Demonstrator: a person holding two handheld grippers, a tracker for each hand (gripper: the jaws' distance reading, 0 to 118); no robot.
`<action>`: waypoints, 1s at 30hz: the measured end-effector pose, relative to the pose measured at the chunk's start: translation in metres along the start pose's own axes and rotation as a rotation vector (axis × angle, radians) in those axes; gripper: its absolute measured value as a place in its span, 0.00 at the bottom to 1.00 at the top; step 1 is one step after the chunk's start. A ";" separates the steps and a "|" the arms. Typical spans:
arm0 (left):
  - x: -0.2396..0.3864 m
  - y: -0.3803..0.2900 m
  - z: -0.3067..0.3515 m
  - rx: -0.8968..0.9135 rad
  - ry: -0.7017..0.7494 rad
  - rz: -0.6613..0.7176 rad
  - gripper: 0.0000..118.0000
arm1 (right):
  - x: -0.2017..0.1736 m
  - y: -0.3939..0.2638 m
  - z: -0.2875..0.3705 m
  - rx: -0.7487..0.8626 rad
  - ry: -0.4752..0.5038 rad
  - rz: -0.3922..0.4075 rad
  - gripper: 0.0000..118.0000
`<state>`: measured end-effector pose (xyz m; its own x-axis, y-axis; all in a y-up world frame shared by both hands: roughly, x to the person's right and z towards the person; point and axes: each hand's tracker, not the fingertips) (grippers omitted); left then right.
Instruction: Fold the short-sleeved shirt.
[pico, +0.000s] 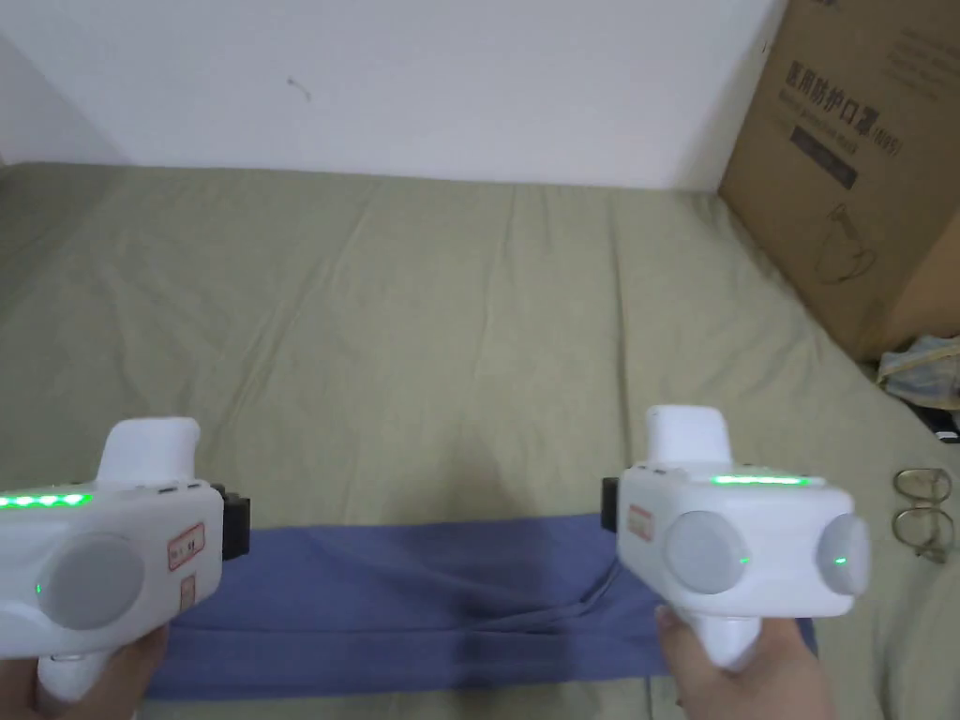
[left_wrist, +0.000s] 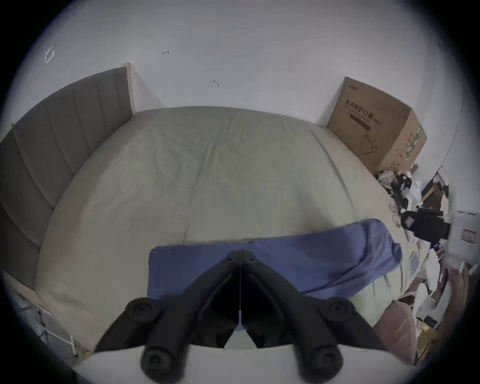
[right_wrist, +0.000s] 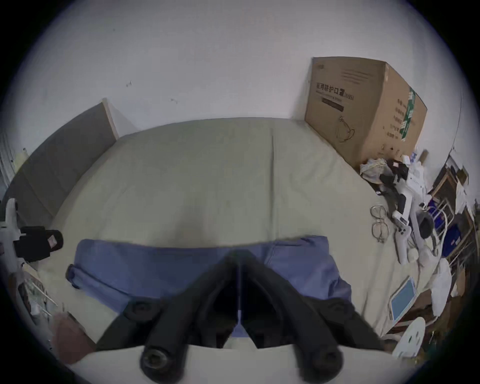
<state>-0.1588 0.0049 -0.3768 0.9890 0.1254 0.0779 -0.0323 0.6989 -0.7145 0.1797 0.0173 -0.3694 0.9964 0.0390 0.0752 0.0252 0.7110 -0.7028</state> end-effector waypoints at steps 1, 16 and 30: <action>0.000 -0.003 0.000 0.005 -0.004 0.007 0.00 | -0.003 -0.001 -0.005 -0.008 0.011 -0.008 0.01; -0.175 -0.024 -0.021 -0.086 -0.232 0.405 0.20 | -0.014 -0.006 -0.029 -0.103 -0.001 0.027 0.01; -0.210 -0.085 -0.115 -0.196 -0.851 0.804 1.00 | -0.018 -0.018 -0.049 -0.201 0.030 0.047 0.01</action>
<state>-0.3472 -0.1617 -0.4124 0.2787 0.9586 -0.0578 -0.5050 0.0951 -0.8578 0.1651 -0.0309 -0.3929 0.9988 0.0459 0.0195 -0.0093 0.5543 -0.8322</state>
